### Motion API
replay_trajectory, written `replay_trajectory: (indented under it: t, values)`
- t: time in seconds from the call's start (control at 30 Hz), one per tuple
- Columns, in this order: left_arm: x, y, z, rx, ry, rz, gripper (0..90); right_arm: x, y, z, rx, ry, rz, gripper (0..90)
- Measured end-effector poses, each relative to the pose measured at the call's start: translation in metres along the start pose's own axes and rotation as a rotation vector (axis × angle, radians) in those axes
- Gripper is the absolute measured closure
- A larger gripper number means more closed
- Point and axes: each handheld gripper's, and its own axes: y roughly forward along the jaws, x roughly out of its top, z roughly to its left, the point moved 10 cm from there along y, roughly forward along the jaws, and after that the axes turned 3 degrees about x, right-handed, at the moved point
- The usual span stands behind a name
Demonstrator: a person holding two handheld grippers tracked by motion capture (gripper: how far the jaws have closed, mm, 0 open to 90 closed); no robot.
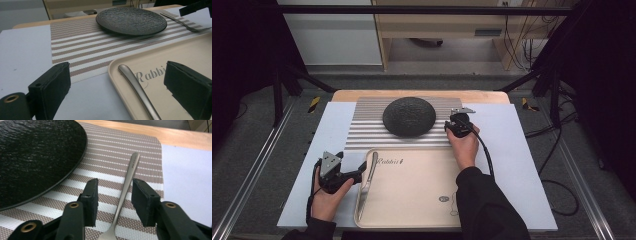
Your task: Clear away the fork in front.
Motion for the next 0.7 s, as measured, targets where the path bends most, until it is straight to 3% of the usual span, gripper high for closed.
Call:
replay_trajectory:
  t: [0.27,0.7]
  values:
    - [0.001,-0.001,0.0,-0.001,0.003,-0.004,8.0,-0.017,0.007,-0.005,0.0,0.017,0.05,65.3]
    - [0.001,0.0,-0.002,-0.007,0.009,-0.001,8.6,-0.022,0.013,-0.005,0.0,0.01,0.059,74.6]
